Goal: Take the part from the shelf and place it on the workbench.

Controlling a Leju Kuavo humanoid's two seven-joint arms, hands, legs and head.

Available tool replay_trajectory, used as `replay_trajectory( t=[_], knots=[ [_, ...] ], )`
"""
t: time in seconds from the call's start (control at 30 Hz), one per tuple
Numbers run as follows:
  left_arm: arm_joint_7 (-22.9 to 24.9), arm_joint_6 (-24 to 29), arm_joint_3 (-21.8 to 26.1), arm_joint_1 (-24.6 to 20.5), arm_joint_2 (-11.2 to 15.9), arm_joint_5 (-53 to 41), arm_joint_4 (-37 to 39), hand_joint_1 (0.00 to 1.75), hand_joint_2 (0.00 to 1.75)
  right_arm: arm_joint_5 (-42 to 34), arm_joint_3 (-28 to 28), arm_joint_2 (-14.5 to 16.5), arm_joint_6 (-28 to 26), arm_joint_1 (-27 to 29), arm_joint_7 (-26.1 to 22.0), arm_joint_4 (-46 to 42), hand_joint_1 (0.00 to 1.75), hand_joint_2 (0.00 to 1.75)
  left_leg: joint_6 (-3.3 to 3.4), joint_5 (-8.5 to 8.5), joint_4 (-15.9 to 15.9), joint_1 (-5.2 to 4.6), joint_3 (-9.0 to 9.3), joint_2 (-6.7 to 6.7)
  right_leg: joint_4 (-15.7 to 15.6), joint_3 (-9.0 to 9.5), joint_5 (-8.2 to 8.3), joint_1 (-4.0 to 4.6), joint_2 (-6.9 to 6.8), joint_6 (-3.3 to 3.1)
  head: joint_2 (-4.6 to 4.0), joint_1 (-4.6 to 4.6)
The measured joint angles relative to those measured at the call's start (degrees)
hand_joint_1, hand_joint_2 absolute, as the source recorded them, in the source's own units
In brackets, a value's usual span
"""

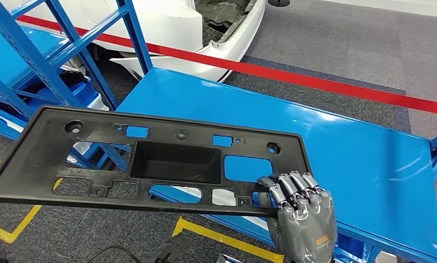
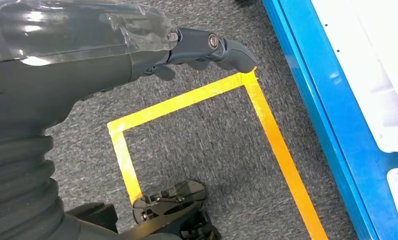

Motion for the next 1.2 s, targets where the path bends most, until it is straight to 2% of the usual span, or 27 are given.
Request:
replay_trajectory(
  t=[0.1,0.13,0.17,0.2,0.27,0.3,0.33,0.37,0.4,0.47,0.5,0.53,0.6,0.63,0.67,0.7,0.77,0.8,0.83,0.87,0.9,0.97,1.0,1.03,1.13,1.17,1.2],
  knots=[
    [0.0,0.0,0.0,0.0,0.0,0.0,0.0,0.0,1.75,0.0,0.0,0.0,0.0,0.0,0.0,0.0,1.75,1.75,0.44,0.33,-0.3,0.17,0.17,0.11,0.0,0.15,0.03,-0.09,0.01,0.55,0.0,-0.02],
    [0.0,0.0,0.0,-0.1,-0.1,0.0,0.0,0.0,1.75,0.0,0.0,0.0,0.0,0.1,0.0,0.0,1.75,1.75,0.64,0.63,-0.8,0.39,0.35,0.2,0.5,0.06,-0.47,-0.04,0.01,0.75,0.0,0.02],
    [0.0,0.0,0.0,-0.1,-0.1,-0.1,0.0,0.0,1.75,0.0,0.0,0.0,0.0,0.1,0.0,0.0,1.75,1.75,0.82,0.9,-1.3,0.64,0.52,0.32,2.0,-0.5,-1.69,0.01,0.01,0.87,0.0,0.11],
    [0.0,0.0,0.0,-0.1,-0.2,-0.1,0.0,0.0,1.75,0.0,0.0,0.0,0.0,0.1,0.0,0.0,1.75,1.75,0.95,1.11,-1.6,0.86,0.64,0.43,4.5,-1.56,-3.44,0.01,0.0,1.01,0.0,0.2],
    [0.0,0.0,0.0,-0.1,-0.2,-0.1,0.0,0.0,1.75,0.0,0.0,0.0,0.0,0.3,0.0,0.0,1.75,1.75,1.04,1.22,-1.7,0.91,0.59,0.54,11.7,-4.73,-6.94,-0.14,0.0,1.31,0.0,0.33],
    [0.0,0.0,0.0,-0.1,-0.2,-0.1,0.0,0.0,1.75,-0.1,0.0,0.0,0.0,0.4,0.0,0.0,1.75,1.75,1.02,1.21,-1.6,0.94,0.53,0.58,14.4,-5.93,-7.61,-0.27,-0.01,1.46,0.0,0.33],
    [0.0,0.0,0.0,-0.1,-0.2,-0.1,0.0,0.0,1.75,-0.1,0.0,0.0,0.0,0.4,0.0,0.0,1.75,1.75,0.98,1.18,-1.5,1.0,0.49,0.61,15.3,-6.34,-7.15,-0.41,-0.01,1.6,0.0,0.34],
    [0.0,0.0,0.0,-0.1,-0.3,-0.1,0.0,0.0,1.75,-0.1,0.0,0.0,0.0,0.5,0.0,0.0,1.75,1.75,0.89,1.14,-1.3,1.1,0.45,0.61,14.0,-5.73,-5.64,-0.57,-0.02,1.7,0.0,0.34],
    [0.0,0.0,0.0,-0.1,-0.3,-0.1,0.0,0.0,1.75,-0.1,0.0,0.0,0.0,0.5,0.0,0.0,1.75,1.75,0.7,1.07,-1.1,1.22,0.42,0.58,10.8,-4.18,-3.46,-0.75,-0.04,1.81,0.0,0.34],
    [0.0,0.0,0.0,-0.2,-0.4,-0.1,0.0,0.0,1.75,-0.2,0.0,0.0,-0.1,0.5,0.0,0.0,1.75,1.75,-0.01,0.95,-0.7,1.33,0.17,0.46,3.9,-0.86,-0.49,-0.84,0.04,1.85,0.0,0.4],
    [0.0,0.0,0.0,-0.2,-0.4,-0.1,0.0,0.0,1.75,-0.3,0.0,0.0,-0.2,0.5,0.0,0.0,1.75,1.75,-0.47,1.0,-0.4,1.31,-0.01,0.39,1.9,-0.07,0.11,-0.77,0.1,1.73,0.0,0.37],
    [0.0,0.0,0.0,-0.2,-0.4,-0.1,0.0,0.0,1.75,-0.3,0.0,0.0,-0.2,0.5,0.0,0.0,1.75,1.75,-0.94,1.17,-0.3,1.24,-0.24,0.34,1.2,0.03,0.12,-0.62,0.21,1.46,0.0,0.33],
    [0.0,-0.1,0.0,-0.2,-0.4,-0.1,0.0,0.0,1.75,-0.4,0.0,0.0,-0.2,0.5,-0.1,0.0,1.75,1.75,-1.79,1.5,-0.2,1.31,-0.58,0.3,1.0,-0.56,0.57,-0.49,0.27,0.58,0.0,0.2],
    [0.0,-0.1,0.0,-0.2,-0.4,-0.1,0.0,0.0,1.75,-0.4,0.0,0.0,-0.2,0.5,-0.1,0.0,1.75,1.75,-2.15,1.02,0.3,1.4,-0.86,0.31,0.9,-0.84,0.85,-0.49,0.21,0.04,0.0,0.14],
    [0.1,-0.2,0.0,-0.1,-0.4,-0.1,0.1,0.0,1.75,-0.4,0.0,0.1,-0.2,0.5,-0.1,0.0,1.75,1.75,-2.42,-0.27,1.5,1.51,-1.41,0.32,0.8,-1.16,1.19,-0.48,0.1,-0.49,0.0,0.02],
    [0.1,-0.2,0.0,-0.1,-0.4,-0.1,0.1,0.0,1.75,-0.4,0.0,0.1,-0.2,0.5,-0.1,0.0,1.75,1.75,-2.61,-2.33,3.8,1.56,-2.3,0.34,0.7,-1.53,1.52,-0.47,-0.06,-0.99,0.0,-0.13],
    [0.1,-0.2,0.0,-0.1,-0.4,-0.1,0.1,0.0,1.75,-0.4,0.0,0.2,-0.2,0.5,-0.1,0.0,1.75,1.75,-2.78,-7.15,11.0,1.56,-4.63,0.36,0.7,-2.39,2.1,-0.16,-0.31,-1.62,0.0,-0.44],
    [0.1,-0.2,0.0,-0.1,-0.4,-0.1,0.1,0.0,1.75,-0.4,0.0,0.2,-0.2,0.5,-0.2,0.0,1.75,1.75,-2.78,-8.64,14.0,1.52,-5.33,0.36,0.8,-2.87,2.41,0.05,-0.4,-1.8,0.0,-0.48],
    [0.1,-0.2,0.0,-0.1,-0.4,-0.1,0.1,0.0,1.75,-0.5,0.0,0.2,-0.2,0.5,-0.2,0.0,1.75,1.75,-2.67,-9.09,15.5,1.44,-5.21,0.36,0.9,-3.35,2.72,0.26,-0.44,-1.91,0.0,-0.49],
    [0.1,-0.3,0.0,-0.1,-0.4,-0.1,0.1,0.0,1.75,-0.5,0.0,0.2,-0.2,0.5,-0.2,0.1,1.75,1.75,-2.43,-8.43,14.8,1.3,-4.0,0.36,1.0,-3.79,3.0,0.44,-0.45,-1.95,0.0,-0.49],
    [0.1,-0.3,0.0,-0.2,-0.4,-0.1,0.1,0.0,1.75,-0.5,0.0,0.2,-0.2,0.5,-0.2,0.1,1.75,1.75,-2.09,-7.0,12.1,1.12,-1.79,0.36,1.1,-4.18,3.25,0.59,-0.45,-1.94,0.0,-0.49],
    [0.1,-0.4,0.0,-0.3,-0.4,-0.1,0.1,0.0,1.75,-0.6,0.0,0.3,-0.3,0.4,-0.2,0.1,1.75,1.75,-1.14,-4.59,3.8,0.64,3.6,0.33,1.4,-4.71,3.66,0.83,-0.45,-1.74,0.0,-0.49],
    [0.1,-0.4,0.0,-0.4,-0.4,-0.1,0.1,0.0,1.75,-0.7,0.0,0.4,-0.3,0.3,-0.2,0.1,1.75,1.75,-0.8,-3.99,0.7,0.39,5.35,0.29,1.4,-4.87,3.91,0.86,-0.48,-1.51,0.0,-0.49],
    [0.1,-0.4,0.0,-0.5,-0.4,-0.1,0.1,0.0,1.75,-0.7,0.0,0.4,-0.3,0.2,-0.3,0.1,1.75,1.75,-0.5,-3.81,-1.1,0.17,6.19,0.26,1.4,-4.98,4.23,0.8,-0.53,-1.24,0.0,-0.51],
    [0.0,-0.4,0.0,-0.5,-0.4,-0.1,0.1,0.0,1.75,-0.9,0.0,0.5,-0.2,-0.1,-0.4,0.1,1.75,1.75,0.1,-2.72,-2.2,0.11,5.79,0.41,1.5,-5.22,4.82,0.69,-0.45,-0.33,0.0,-0.58],
    [0.0,-0.4,0.0,-0.5,-0.5,-0.1,0.2,0.0,1.75,-1.0,0.0,0.5,-0.2,-0.2,-0.4,0.1,1.75,1.75,0.38,-2.19,-2.5,0.29,5.48,0.56,2.4,-5.63,3.89,0.75,-0.36,-0.04,0.0,-0.48],
    [0.0,-0.4,0.0,-0.6,-0.5,-0.1,0.2,0.0,1.75,-1.1,0.0,0.5,-0.2,-0.2,-0.4,0.1,1.75,1.75,0.68,-1.61,-2.8,0.49,5.01,0.72,4.2,-6.37,2.01,0.77,-0.27,0.23,0.0,-0.33]
  ],
)
